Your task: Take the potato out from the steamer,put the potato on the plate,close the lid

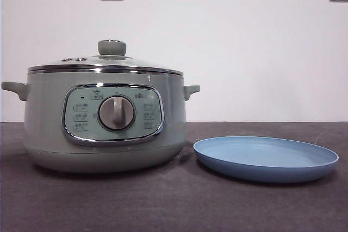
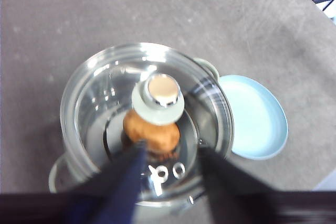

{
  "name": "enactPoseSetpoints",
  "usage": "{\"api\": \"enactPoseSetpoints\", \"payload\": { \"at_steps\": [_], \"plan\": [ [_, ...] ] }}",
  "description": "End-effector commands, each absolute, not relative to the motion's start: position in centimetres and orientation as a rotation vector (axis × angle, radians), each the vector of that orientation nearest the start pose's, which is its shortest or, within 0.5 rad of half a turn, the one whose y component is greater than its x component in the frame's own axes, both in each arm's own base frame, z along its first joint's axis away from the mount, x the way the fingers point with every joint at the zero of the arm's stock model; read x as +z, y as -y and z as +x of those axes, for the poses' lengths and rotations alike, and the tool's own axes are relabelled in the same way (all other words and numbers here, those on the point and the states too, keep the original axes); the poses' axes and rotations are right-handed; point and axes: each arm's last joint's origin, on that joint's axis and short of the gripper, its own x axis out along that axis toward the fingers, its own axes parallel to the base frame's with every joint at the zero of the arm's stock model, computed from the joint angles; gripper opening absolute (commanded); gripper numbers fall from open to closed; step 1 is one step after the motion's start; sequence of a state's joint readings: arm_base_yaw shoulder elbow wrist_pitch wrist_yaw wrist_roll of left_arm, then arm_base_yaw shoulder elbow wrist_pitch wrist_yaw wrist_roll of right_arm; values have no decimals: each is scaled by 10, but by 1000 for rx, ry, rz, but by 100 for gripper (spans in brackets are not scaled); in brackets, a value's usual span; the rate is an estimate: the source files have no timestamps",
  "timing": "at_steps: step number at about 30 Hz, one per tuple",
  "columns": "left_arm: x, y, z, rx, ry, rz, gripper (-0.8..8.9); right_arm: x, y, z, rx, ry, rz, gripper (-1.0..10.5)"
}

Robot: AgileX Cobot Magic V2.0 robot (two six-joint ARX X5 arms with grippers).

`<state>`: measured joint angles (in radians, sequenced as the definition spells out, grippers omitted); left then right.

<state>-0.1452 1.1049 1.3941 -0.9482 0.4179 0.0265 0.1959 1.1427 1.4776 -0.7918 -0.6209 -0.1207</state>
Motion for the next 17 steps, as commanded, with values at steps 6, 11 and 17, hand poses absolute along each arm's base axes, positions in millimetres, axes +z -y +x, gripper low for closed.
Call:
{"api": "enactPoseSetpoints", "payload": {
  "at_steps": [6, 11, 17],
  "plan": [
    [421, 47, 198, -585, -510, -47, 409, 443, -57, 196, 832, -395, -19, 630],
    [422, 56, 211, -609, -468, -65, 409, 443, -57, 196, 824, -401, -9, 629],
    [407, 76, 236, -595, -509, -42, 409, 443, -56, 197, 776, -410, -5, 629]
  ]
}}
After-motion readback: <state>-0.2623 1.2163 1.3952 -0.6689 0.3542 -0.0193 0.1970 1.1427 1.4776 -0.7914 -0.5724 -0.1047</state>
